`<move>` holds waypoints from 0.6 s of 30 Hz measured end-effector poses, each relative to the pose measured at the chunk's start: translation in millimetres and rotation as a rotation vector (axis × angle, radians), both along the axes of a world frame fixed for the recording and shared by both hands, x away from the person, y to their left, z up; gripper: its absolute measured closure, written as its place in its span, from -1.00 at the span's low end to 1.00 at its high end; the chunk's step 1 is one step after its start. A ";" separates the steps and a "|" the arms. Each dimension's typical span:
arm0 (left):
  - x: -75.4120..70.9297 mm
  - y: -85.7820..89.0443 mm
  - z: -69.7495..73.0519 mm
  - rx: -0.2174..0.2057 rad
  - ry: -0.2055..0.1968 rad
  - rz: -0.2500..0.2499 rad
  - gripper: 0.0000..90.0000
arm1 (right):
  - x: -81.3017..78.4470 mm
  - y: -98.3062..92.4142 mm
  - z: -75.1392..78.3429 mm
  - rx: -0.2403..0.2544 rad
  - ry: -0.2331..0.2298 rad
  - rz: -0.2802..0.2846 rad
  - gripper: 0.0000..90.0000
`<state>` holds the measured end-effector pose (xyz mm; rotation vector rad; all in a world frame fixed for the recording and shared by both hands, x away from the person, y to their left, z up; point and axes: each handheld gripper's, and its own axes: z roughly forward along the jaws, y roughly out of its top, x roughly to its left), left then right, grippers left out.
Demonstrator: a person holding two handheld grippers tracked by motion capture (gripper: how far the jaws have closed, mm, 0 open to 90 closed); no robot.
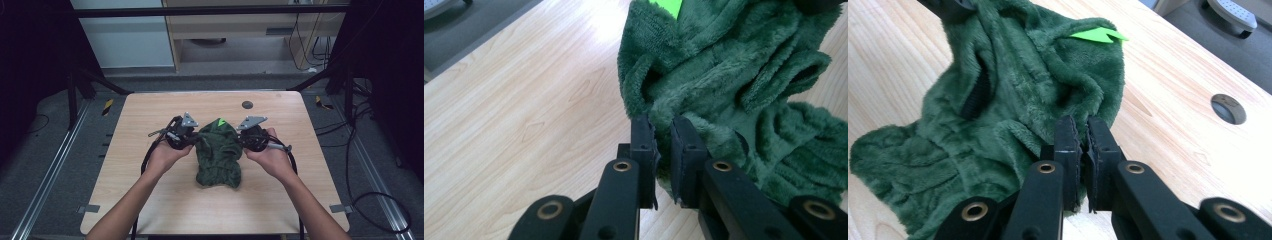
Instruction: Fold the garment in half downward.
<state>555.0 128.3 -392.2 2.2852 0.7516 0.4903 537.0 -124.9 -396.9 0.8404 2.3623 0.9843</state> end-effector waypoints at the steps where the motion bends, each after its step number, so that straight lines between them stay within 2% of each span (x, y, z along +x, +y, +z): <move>1: -0.2 -0.6 0.6 0.003 -0.002 -0.004 0.82 | 0.7 -1.5 0.8 0.000 -0.002 -0.002 0.90; 9: -14.9 -3.7 -5.2 0.019 -0.019 -0.032 0.82 | -7.8 -6.1 -2.5 0.001 -0.005 0.005 0.90; 18: -37.3 -0.7 -12.0 0.001 -0.038 -0.047 0.82 | -29.6 -7.8 -11.3 -0.008 -0.026 0.033 0.90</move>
